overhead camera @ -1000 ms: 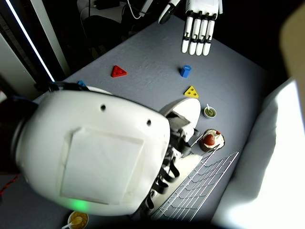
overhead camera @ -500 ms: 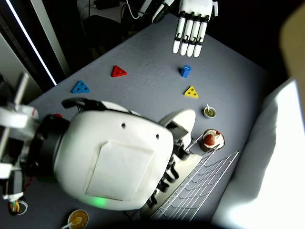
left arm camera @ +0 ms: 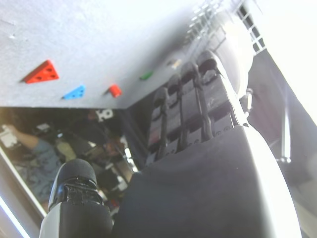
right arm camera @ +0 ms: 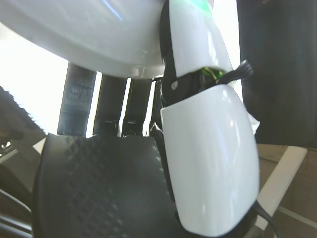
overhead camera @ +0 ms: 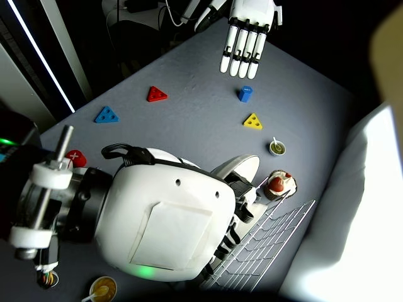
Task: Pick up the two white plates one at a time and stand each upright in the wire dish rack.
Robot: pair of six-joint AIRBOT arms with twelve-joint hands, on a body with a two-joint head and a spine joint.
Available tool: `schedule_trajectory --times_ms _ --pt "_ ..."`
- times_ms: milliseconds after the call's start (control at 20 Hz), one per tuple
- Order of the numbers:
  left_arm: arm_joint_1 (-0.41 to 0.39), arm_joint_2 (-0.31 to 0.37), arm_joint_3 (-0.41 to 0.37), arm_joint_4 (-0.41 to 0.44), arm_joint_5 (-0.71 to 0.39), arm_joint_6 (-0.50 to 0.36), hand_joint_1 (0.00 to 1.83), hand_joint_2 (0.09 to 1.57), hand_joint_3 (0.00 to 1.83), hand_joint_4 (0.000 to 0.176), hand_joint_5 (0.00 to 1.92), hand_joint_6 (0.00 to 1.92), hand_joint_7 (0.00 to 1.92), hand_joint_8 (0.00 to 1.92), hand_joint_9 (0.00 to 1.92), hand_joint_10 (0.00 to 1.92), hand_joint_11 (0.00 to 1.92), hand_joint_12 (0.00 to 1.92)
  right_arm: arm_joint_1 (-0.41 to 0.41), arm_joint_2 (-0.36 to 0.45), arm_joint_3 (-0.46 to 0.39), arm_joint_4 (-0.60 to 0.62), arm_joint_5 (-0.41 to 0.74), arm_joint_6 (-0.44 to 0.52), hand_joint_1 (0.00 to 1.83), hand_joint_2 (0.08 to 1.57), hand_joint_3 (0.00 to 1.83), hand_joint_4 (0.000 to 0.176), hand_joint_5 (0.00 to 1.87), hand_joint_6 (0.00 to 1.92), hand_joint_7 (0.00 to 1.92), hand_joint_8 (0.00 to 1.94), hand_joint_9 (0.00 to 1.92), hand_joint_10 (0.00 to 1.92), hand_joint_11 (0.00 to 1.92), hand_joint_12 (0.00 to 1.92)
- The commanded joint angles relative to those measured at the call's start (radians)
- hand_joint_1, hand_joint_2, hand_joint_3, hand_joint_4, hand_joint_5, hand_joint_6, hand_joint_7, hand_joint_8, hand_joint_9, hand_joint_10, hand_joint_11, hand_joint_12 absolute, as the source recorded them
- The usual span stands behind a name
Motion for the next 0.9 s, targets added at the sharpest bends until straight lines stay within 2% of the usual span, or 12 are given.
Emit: schedule_trajectory --times_ms 0,50,100,150,200,300,350,400,450,550,650,850 --pt "-0.005 0.009 0.000 -0.076 -0.074 -0.002 0.00 1.06 0.00 0.000 0.13 0.00 0.14 0.00 0.15 0.00 0.14 0.00 0.001 0.003 0.004 0.022 0.139 0.021 1.38 1.09 0.00 0.000 0.90 1.10 0.99 0.85 1.06 0.97 1.14 0.52" --pt "-0.005 0.009 0.002 -0.077 -0.079 -0.002 0.00 1.06 0.00 0.000 0.13 0.00 0.13 0.00 0.14 0.00 0.15 0.01 -0.010 0.000 0.004 0.022 0.140 0.021 1.37 1.09 0.00 0.000 0.87 1.09 1.02 0.84 1.07 0.98 1.13 0.43" --pt "-0.005 0.009 0.005 -0.082 -0.085 -0.002 0.00 1.06 0.00 0.000 0.12 0.00 0.12 0.00 0.14 0.00 0.14 0.00 -0.022 -0.004 0.004 0.022 0.143 0.021 1.25 1.12 0.00 0.000 0.86 1.14 1.05 0.88 1.02 0.41 1.11 0.39" --pt "-0.005 0.009 0.008 -0.085 -0.092 -0.002 0.00 1.06 0.00 0.000 0.13 0.00 0.14 0.01 0.15 0.00 0.14 0.00 -0.034 -0.007 0.004 0.022 0.145 0.021 1.17 1.13 0.00 0.000 0.91 1.06 0.91 0.35 1.04 0.15 1.08 0.37" --pt "-0.005 0.010 0.010 -0.089 -0.094 -0.002 0.00 1.06 0.00 0.000 0.14 0.01 0.15 0.01 0.16 0.01 0.16 0.01 -0.044 -0.009 0.004 0.022 0.147 0.021 1.16 1.12 0.00 0.000 0.96 0.99 0.92 0.13 1.03 0.06 1.05 0.35" --pt "-0.005 0.011 0.010 -0.098 -0.100 -0.002 0.00 1.06 0.00 0.000 0.13 0.00 0.14 0.01 0.15 0.00 0.15 0.01 -0.057 -0.012 0.003 0.022 0.152 0.021 1.15 1.10 0.00 0.000 1.01 0.92 0.92 0.02 1.02 0.01 1.02 0.33" --pt "-0.005 0.011 0.009 -0.100 -0.105 -0.002 0.00 1.06 0.00 0.000 0.12 0.00 0.14 0.00 0.14 0.00 0.14 0.00 -0.064 -0.013 0.002 0.022 0.153 0.021 1.11 1.02 0.00 0.000 0.81 0.34 0.85 0.00 0.96 0.00 0.98 0.32" --pt "-0.005 0.011 0.009 -0.100 -0.109 -0.002 0.00 1.06 0.00 0.000 0.13 0.00 0.15 0.01 0.15 0.00 0.15 0.00 -0.069 -0.014 0.001 0.022 0.154 0.021 1.06 0.98 0.00 0.000 0.75 0.10 0.78 0.00 0.90 0.00 0.95 0.32" --pt "-0.005 0.011 0.008 -0.100 -0.114 -0.002 0.00 1.06 0.00 0.000 0.14 0.01 0.16 0.01 0.16 0.01 0.14 0.00 -0.072 -0.015 0.000 0.022 0.154 0.021 1.04 0.98 0.00 0.000 0.72 0.02 0.73 0.00 0.85 0.00 0.91 0.32" --pt "-0.004 0.011 0.008 -0.099 -0.123 -0.002 0.00 1.05 0.00 0.000 0.13 0.00 0.15 0.00 0.15 0.00 0.14 0.00 -0.081 -0.015 -0.002 0.022 0.155 0.021 0.98 0.96 0.00 0.000 0.68 0.00 0.69 0.00 0.80 0.00 0.88 0.32" --pt "-0.004 0.011 0.007 -0.100 -0.124 -0.002 0.00 1.06 0.00 0.000 0.12 0.00 0.13 0.00 0.14 0.00 0.14 0.00 -0.084 -0.016 -0.003 0.022 0.155 0.021 0.96 0.94 0.00 0.000 0.74 0.02 0.71 0.01 0.79 0.00 0.85 0.30" --pt "-0.004 0.011 0.003 -0.102 -0.123 -0.002 0.00 1.06 0.00 0.000 0.12 0.00 0.13 0.00 0.13 0.00 0.13 0.00 -0.082 -0.016 0.000 0.022 0.160 0.021 0.96 0.92 0.00 0.004 0.64 0.00 0.61 0.00 0.65 0.00 0.72 0.24"
